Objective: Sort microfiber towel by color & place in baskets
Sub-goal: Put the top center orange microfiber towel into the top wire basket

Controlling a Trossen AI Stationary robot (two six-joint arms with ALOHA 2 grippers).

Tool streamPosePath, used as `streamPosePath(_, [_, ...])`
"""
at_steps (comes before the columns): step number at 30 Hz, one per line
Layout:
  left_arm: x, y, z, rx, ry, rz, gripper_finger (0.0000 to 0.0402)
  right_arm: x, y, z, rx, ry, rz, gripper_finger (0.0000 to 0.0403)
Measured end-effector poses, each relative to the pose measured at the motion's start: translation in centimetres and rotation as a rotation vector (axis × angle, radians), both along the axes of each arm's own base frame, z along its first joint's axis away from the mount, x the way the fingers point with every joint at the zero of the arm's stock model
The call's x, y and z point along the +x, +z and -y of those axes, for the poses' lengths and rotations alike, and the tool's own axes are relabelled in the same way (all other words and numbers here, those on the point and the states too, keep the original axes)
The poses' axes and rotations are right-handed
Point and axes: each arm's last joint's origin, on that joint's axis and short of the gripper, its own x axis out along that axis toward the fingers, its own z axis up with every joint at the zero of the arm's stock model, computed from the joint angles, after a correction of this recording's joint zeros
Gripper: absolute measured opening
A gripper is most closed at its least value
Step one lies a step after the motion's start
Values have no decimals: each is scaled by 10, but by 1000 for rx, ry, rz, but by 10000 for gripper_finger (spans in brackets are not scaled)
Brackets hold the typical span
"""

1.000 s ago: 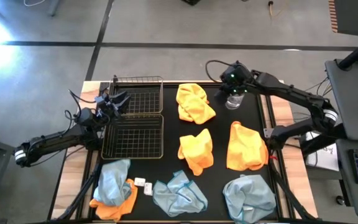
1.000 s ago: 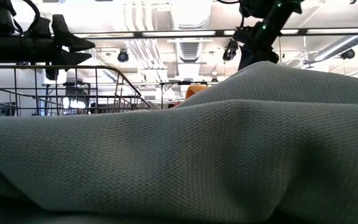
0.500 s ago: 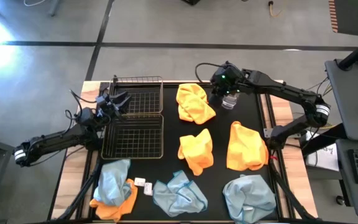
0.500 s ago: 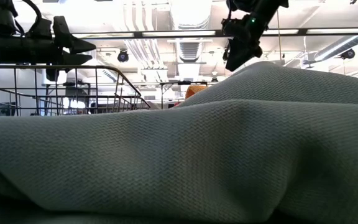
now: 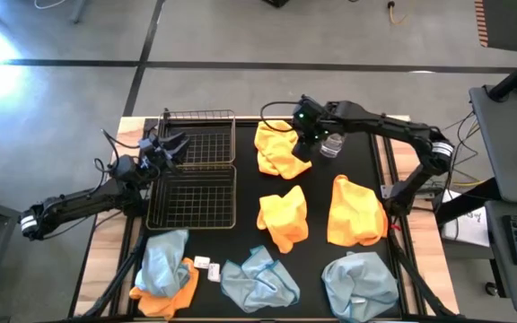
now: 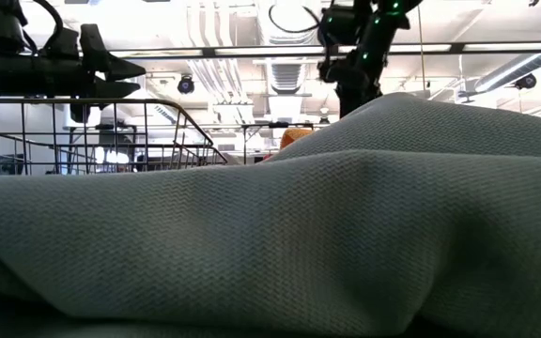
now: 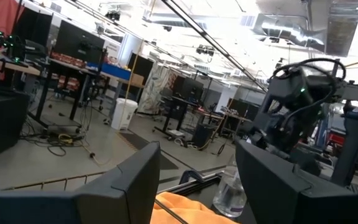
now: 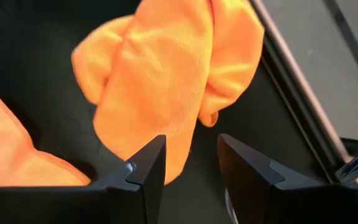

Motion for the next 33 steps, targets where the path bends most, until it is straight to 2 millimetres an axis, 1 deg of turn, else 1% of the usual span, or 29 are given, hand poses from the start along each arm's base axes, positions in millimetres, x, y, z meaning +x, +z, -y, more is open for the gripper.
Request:
streamPosePath(7, [1, -1, 0, -2, -15, -12, 194, 13, -28, 7, 40, 7, -79, 141])
streamPosePath(15, [2, -2, 0, -5, -15, -17, 194, 23, -52, 12, 72, 7, -140, 141])
streamPosePath(24, [2, -2, -1, -7, -15, -22, 194, 37, -76, 7, 129, 106, -168, 141])
streamPosePath(29, [2, -3, -1, -10, -15, -27, 194, 47, -82, 6, 120, 149, -163, 141])
streamPosePath(33, [2, -4, -1, -14, -21, -39, 194, 53, -80, 8, 100, 172, -149, 141])
